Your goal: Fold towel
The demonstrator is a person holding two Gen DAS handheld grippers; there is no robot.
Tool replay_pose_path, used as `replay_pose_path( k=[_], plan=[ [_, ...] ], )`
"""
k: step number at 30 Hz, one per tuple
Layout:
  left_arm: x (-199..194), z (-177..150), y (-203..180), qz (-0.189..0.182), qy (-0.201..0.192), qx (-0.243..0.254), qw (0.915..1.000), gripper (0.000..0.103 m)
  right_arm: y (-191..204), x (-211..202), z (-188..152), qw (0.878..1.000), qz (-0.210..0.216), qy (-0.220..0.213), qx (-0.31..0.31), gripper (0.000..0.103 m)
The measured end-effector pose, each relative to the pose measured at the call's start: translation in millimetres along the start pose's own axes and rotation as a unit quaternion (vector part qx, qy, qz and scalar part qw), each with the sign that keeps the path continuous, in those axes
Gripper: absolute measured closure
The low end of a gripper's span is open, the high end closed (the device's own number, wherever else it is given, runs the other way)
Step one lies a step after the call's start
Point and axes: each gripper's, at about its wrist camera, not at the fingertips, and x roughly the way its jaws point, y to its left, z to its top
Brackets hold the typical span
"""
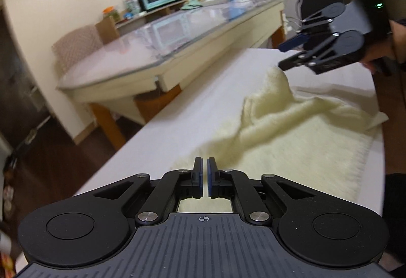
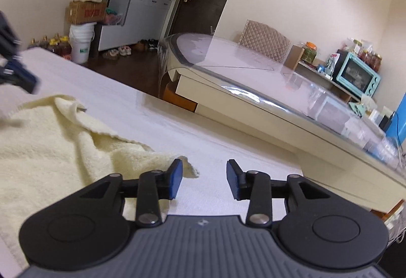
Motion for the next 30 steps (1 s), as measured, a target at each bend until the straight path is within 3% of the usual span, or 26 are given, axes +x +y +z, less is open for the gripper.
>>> replay_pose_path(
  k=[3,5,13,15,17,18,20,25,28,30],
  plan=[
    [22.1,4.5,11.8,0.002,0.016,0.015,0.9997,0.082,-8.1,-5.5,-2.1,1.000,0.007,-0.002,0.013,0.060],
    [36.8,7.4,19.7,0.003,0.027,0.026,0.9993,0.071,-12.2,-8.1,-3.2,1.000,0.010,-0.003,0.021,0.059],
    [67.0,1.3,41.9,-0.038,0.064,-0.015,0.9971,0.064,-11.7,-5.4,-3.6,0.999,0.026,-0.004,0.033,0.059],
    [66.2,1.1,43.3,-0.049,0.066,-0.020,0.9964,0.072,-10.6,-4.5,-3.3,0.999,0.028,-0.006,0.035,0.059],
    [64.4,0.4,43.1,-0.073,0.071,-0.026,0.9945,0.097,-9.4,-3.6,-2.8,0.999,0.030,-0.005,0.037,0.059],
    [62.2,-0.1,41.7,-0.073,0.070,-0.025,0.9946,0.097,-9.3,-3.4,-2.8,0.999,0.032,-0.006,0.039,0.059],
    [55.6,-1.8,39.4,-0.059,0.059,-0.027,0.9962,0.098,-9.6,-1.9,-3.3,0.998,0.036,-0.005,0.044,0.059],
    [28.4,-9.3,55.6,0.025,-0.009,-0.118,0.9926,0.099,-10.1,2.5,-4.6,0.997,0.046,-0.002,0.056,0.059],
    [21.9,-20.2,63.0,0.097,-0.003,-0.174,0.9799,0.099,-10.4,6.4,-5.0,0.996,0.057,0.001,0.067,0.059],
    [24.3,-26.0,63.7,0.109,0.015,-0.186,0.9763,0.099,-9.4,9.2,-4.7,0.995,0.065,0.003,0.073,0.059]
  ],
)
